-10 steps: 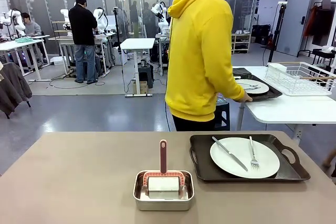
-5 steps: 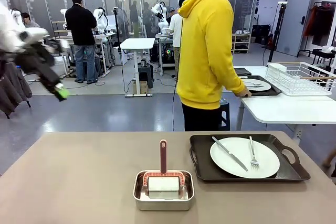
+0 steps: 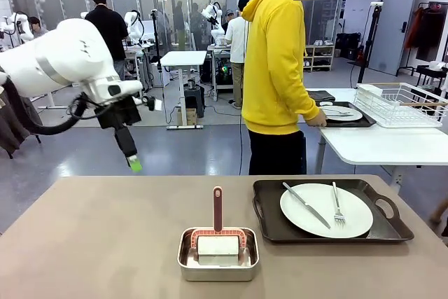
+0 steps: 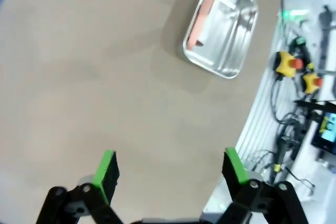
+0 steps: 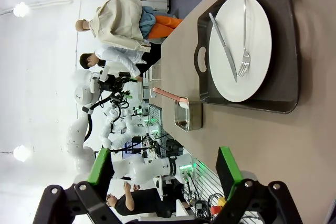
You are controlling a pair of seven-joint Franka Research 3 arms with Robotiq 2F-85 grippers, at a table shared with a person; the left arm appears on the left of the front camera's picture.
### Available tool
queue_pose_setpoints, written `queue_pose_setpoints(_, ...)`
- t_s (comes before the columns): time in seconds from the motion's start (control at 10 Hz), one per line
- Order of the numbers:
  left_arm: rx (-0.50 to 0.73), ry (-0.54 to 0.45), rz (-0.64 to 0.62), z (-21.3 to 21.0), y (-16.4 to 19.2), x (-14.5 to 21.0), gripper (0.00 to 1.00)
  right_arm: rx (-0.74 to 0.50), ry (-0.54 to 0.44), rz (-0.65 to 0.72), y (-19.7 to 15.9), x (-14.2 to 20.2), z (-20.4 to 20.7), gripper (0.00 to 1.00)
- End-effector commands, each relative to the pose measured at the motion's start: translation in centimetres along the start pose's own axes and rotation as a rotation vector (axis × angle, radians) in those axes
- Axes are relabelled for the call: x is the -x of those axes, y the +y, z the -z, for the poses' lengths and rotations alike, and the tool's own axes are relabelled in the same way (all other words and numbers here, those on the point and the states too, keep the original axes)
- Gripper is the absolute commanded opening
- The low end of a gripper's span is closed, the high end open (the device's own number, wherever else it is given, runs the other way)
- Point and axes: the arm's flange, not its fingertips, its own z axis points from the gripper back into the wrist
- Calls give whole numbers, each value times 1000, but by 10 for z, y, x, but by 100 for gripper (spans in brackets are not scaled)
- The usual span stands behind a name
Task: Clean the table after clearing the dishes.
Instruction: When the left (or right) Handle tray is removed, use the left hand (or right hand) to clean the left (or right) side of the table with the Lint Roller.
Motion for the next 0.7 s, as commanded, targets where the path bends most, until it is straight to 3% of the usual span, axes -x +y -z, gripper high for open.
queue_pose_setpoints(0.0, -39, -54, 70, 9, -19, 8, 100, -5, 0, -6, 4, 2, -1, 100)
queue_pose_setpoints(0.1, 0, 0, 0, 0, 0, 0, 100, -5, 0, -6, 4, 2, -1, 100)
queue_pose_setpoints(0.6, 0, 0, 0, 0, 0, 0, 100, -5, 0, -6, 4, 2, -1, 100)
